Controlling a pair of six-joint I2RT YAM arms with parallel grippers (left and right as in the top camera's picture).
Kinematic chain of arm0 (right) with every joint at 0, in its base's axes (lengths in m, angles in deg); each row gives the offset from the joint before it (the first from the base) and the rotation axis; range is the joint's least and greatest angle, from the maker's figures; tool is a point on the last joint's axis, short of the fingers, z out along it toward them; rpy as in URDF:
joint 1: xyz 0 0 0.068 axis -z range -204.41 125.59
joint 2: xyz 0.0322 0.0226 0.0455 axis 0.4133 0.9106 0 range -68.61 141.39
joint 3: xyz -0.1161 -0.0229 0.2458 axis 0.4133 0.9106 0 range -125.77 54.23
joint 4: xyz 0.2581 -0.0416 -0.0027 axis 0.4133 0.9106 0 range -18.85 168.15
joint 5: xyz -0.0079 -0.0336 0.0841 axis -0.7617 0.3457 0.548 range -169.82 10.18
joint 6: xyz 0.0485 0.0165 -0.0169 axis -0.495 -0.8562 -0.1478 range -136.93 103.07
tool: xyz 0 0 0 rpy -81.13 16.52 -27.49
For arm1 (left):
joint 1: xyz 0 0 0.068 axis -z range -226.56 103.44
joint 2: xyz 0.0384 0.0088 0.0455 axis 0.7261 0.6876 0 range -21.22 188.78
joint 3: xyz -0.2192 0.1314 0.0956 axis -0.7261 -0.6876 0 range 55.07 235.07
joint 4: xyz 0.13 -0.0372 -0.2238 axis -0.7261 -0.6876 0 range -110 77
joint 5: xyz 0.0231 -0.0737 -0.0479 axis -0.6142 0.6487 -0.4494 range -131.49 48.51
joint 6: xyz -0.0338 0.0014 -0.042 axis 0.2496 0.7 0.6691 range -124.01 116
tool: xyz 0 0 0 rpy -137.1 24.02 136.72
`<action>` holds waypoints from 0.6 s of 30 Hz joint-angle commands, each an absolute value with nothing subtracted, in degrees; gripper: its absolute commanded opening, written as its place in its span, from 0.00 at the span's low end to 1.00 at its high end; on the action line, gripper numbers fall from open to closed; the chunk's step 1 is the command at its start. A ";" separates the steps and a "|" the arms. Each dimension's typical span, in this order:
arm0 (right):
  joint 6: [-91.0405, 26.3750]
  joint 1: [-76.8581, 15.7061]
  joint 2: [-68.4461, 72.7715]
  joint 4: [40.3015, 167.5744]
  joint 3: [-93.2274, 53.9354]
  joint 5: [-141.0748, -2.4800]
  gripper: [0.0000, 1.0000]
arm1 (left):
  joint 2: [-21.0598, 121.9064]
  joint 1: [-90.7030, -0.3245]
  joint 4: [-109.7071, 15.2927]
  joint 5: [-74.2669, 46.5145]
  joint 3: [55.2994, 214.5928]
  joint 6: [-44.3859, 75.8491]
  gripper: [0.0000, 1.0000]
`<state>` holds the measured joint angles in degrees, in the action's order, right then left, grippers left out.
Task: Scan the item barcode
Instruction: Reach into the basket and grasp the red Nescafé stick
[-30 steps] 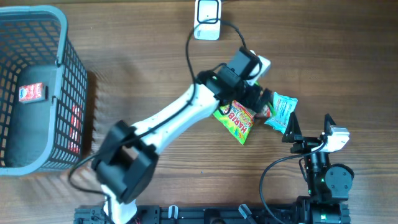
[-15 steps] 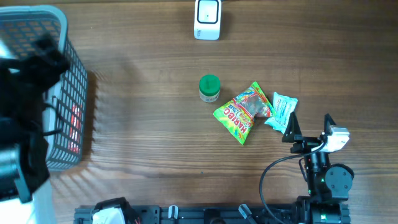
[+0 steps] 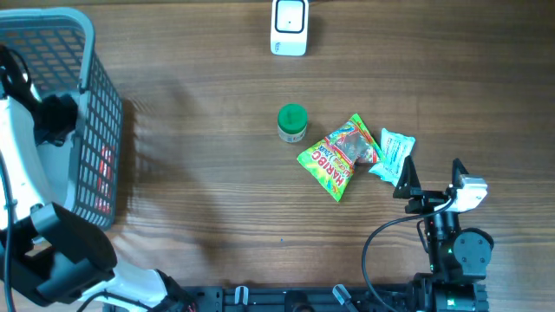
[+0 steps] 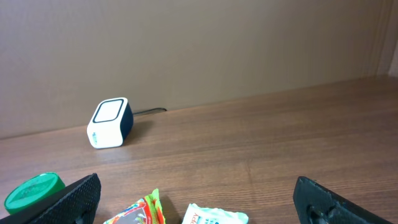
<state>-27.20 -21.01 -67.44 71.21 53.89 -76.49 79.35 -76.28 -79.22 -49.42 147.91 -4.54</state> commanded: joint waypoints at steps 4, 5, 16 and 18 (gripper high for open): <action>-27.61 -21.14 -67.81 71.10 53.94 -76.82 1.00 | 83.24 -77.24 -78.36 -44.50 142.75 -18.81 1.00; -27.61 -21.14 -67.81 71.10 53.94 -76.82 1.00 | 83.59 -77.24 -76.88 -44.50 141.09 -18.84 1.00; -27.61 -21.14 -67.81 71.10 53.94 -76.82 1.00 | 83.77 -80.34 -62.52 -44.50 119.47 -18.84 1.00; -27.59 -21.14 -67.81 71.10 53.94 -76.82 1.00 | 83.77 -80.34 -61.49 -45.57 118.79 -18.81 1.00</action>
